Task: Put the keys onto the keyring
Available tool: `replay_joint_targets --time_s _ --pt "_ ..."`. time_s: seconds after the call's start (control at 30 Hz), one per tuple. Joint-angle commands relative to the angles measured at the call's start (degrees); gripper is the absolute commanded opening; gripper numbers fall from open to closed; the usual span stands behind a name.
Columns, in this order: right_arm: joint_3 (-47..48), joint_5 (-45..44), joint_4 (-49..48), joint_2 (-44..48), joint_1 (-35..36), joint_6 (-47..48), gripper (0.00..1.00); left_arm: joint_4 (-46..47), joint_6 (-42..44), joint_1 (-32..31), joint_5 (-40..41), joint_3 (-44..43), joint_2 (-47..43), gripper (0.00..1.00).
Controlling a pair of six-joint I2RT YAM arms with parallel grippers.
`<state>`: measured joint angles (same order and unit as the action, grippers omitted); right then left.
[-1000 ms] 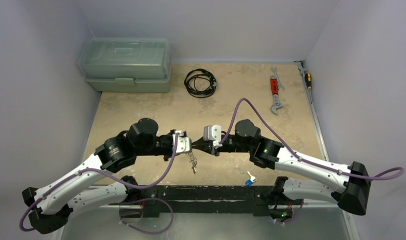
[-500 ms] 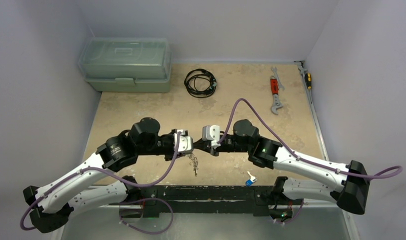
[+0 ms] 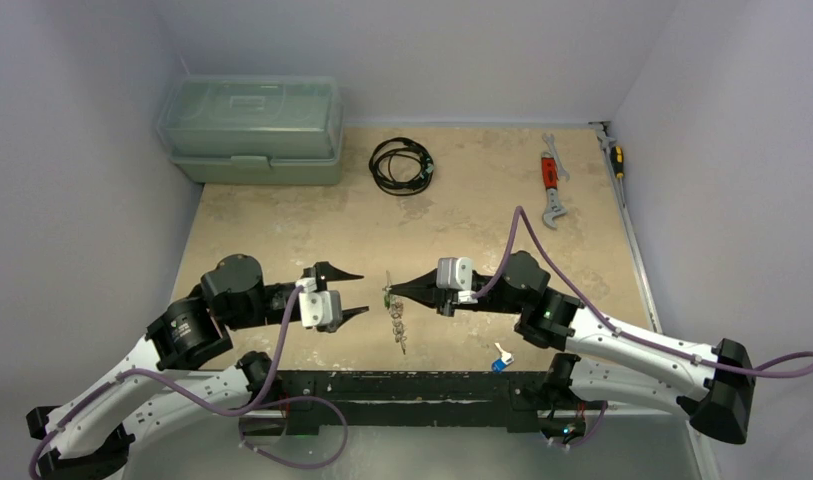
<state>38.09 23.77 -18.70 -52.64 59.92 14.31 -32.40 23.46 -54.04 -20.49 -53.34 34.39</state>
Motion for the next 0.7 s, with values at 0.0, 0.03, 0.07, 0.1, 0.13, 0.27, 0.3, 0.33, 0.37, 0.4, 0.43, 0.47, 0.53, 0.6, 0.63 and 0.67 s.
replay_joint_targets --time_s 0.0,0.03,0.07,0.1,0.13,0.27,0.3,0.33,0.37,0.4,0.43,0.47,0.53,0.6,0.63,0.67 --pt "-0.2 1.8 -6.0 1.9 -0.2 -1.5 0.0 3.4 1.9 -0.2 -2.4 3.4 -1.8 0.46" --pt "-0.3 1.9 -6.3 2.2 -0.2 -1.7 0.0 4.1 1.9 -0.2 -2.5 3.8 -2.0 0.46" --pt "-0.4 2.0 -6.5 2.5 -0.2 -1.9 0.0 4.6 1.8 -0.2 -2.5 4.0 -2.0 0.45" --pt "-0.7 2.0 -6.7 2.8 -0.2 -2.0 0.0 5.4 1.4 -0.2 -2.5 4.5 -2.0 0.45" --pt "-0.8 2.3 -7.1 3.0 -0.2 -2.3 0.0 6.7 0.9 -0.2 -2.5 5.2 -2.0 0.45" --pt "-1.4 2.4 -8.0 3.6 -0.2 -2.8 0.0 13.5 -1.6 -0.2 -4.0 8.6 -2.1 0.39" --pt "-1.5 2.5 -8.2 3.7 -0.2 -2.9 0.0 15.2 -2.2 -0.2 -4.2 9.5 -2.2 0.38" --pt "-1.7 2.7 -8.5 3.8 -0.2 -3.0 0.0 16.9 -2.9 -0.2 -4.2 10.4 -2.3 0.37" --pt "-1.8 2.8 -8.9 4.0 -0.2 -3.3 0.0 18.5 -3.3 -0.2 -4.3 11.3 -2.3 0.37" --pt "-2.2 2.5 -9.6 4.2 -0.2 -3.5 0.0 19.6 -3.5 -0.2 -4.4 11.9 -2.3 0.37" --pt "-2.6 2.0 -10.4 4.4 -0.2 -4.1 0.0 20.6 -3.7 -0.2 -4.3 12.4 -2.2 0.37" --pt "-3.0 1.3 -11.3 4.7 -0.2 -4.4 0.0 21.1 -4.0 -0.2 -3.9 12.7 -2.1 0.37" --pt "-3.8 0.0 -12.6 5.1 -0.2 -4.8 0.0 21.9 -5.0 -0.2 -3.0 13.4 -2.1 0.4" --pt "-4.1 -0.2 -13.0 5.2 -0.2 -4.8 0.0 22.5 -5.3 -0.2 -2.5 14.5 -2.3 0.45" --pt "-4.3 -0.2 -13.3 5.2 -0.2 -4.9 0.0 22.5 -5.3 -0.2 -2.2 15.0 -2.2 0.48" --pt "-4.4 -0.1 -13.6 5.3 -0.2 -5.0 0.0 22.3 -5.3 -0.2 -1.8 15.4 -2.2 0.53"
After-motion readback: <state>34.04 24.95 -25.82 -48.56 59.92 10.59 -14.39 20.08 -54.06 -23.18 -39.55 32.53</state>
